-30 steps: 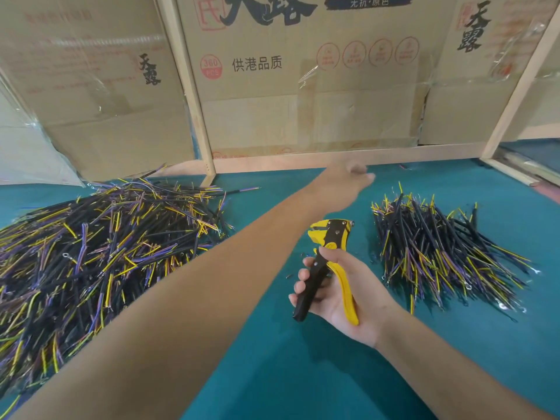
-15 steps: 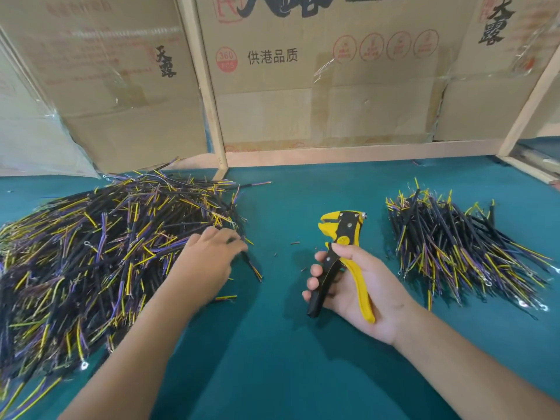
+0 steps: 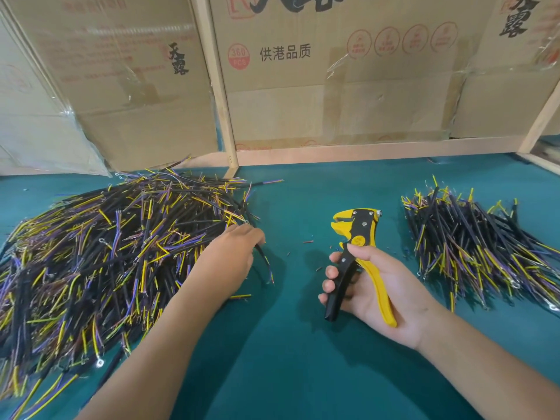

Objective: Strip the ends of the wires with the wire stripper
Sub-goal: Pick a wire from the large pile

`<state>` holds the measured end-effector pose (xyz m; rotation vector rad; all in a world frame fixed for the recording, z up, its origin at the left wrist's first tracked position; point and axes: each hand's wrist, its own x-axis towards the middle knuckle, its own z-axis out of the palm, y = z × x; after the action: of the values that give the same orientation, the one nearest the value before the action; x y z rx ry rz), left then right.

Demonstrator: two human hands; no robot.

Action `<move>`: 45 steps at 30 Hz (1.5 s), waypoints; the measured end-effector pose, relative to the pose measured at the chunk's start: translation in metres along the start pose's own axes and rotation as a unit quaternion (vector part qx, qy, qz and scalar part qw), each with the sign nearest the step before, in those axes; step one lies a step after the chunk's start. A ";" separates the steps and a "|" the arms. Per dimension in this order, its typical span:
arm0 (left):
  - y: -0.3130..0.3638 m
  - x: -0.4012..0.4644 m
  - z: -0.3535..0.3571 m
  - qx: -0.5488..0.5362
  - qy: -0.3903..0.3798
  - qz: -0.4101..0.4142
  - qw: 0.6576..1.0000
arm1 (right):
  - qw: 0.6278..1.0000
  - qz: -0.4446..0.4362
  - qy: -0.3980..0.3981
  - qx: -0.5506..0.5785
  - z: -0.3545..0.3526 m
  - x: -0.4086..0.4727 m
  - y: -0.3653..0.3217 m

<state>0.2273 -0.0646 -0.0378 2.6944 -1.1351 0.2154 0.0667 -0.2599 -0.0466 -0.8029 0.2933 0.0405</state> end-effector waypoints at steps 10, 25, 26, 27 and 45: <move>-0.013 -0.011 0.002 0.112 0.015 -0.197 0.974 | 1.000 0.006 0.002 -0.004 0.001 -0.001 0.000; 0.030 -0.017 -0.018 -0.662 0.043 -0.152 0.733 | 1.000 0.011 -0.003 -0.013 0.002 -0.001 0.000; 0.030 -0.016 -0.018 -0.690 0.039 -0.162 0.704 | 1.000 0.012 -0.005 -0.013 0.002 -0.002 0.000; 0.030 -0.015 -0.018 -0.721 0.040 -0.180 0.668 | 1.000 0.013 -0.004 -0.013 0.002 -0.002 0.000; 0.034 -0.015 -0.018 -0.655 0.156 -0.154 0.723 | 1.000 0.019 -0.006 -0.015 0.004 -0.002 0.002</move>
<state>0.1913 -0.0730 -0.0190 1.4003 -0.3708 -0.1602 0.0654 -0.2557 -0.0445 -0.8271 0.2973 0.0863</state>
